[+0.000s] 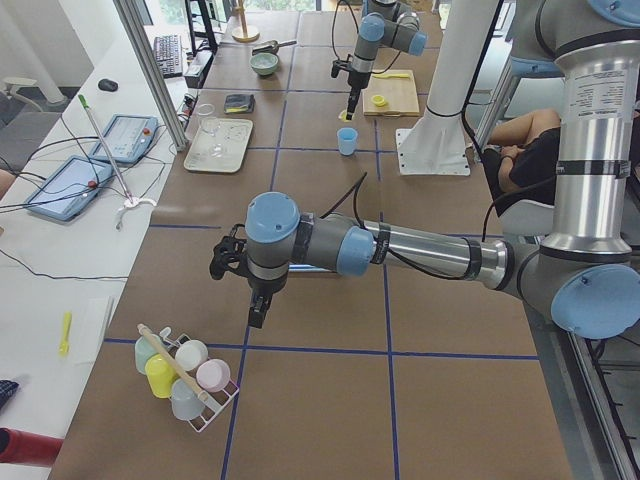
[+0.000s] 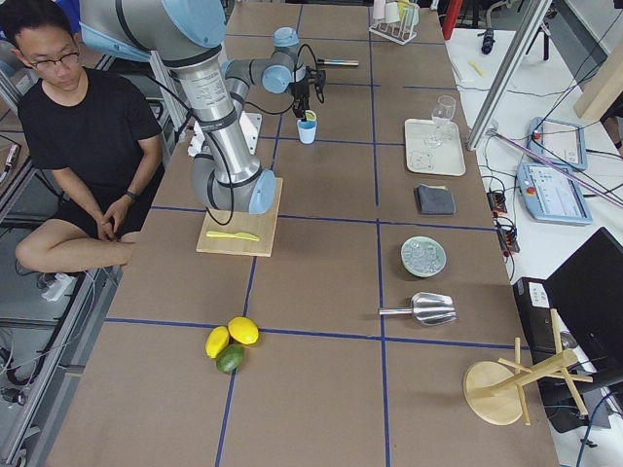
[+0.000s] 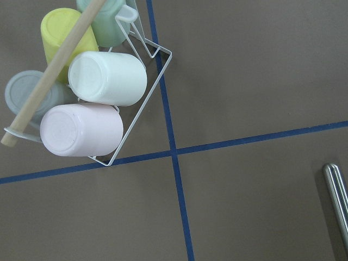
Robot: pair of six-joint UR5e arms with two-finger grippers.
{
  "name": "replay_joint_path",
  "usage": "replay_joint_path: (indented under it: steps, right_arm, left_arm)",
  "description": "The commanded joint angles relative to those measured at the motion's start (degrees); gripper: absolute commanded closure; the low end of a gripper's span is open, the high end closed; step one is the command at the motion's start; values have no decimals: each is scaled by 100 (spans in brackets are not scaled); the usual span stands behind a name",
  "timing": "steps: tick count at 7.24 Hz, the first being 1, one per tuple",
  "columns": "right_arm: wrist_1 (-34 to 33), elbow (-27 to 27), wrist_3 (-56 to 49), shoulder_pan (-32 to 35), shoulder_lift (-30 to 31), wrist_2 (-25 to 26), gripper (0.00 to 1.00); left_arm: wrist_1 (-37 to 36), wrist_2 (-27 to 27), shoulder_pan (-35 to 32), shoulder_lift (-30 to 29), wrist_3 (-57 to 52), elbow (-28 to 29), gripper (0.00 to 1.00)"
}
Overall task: Squeeze lemon into cup
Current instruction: 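Lower the lemon slice into the cup mouth and squeeze with the right gripper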
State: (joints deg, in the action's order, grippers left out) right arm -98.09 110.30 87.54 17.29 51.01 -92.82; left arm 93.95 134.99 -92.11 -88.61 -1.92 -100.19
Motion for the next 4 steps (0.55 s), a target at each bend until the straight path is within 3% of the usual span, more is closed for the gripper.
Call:
replay_joint_path:
  steps: [1,2,4]
  right_arm:
    - [1,-211,0,-6,-108,-8,42]
    - [1,-228,8,-6,-117,-8,42]
    - [1,-246,26,-15,-161,-8,32]
  left_arm:
    - [9,9,0,-25,-1,70,0]
    - [9,9,0,-60,-1,105,0]
    - [9,1,0,-69,-1,114,0]
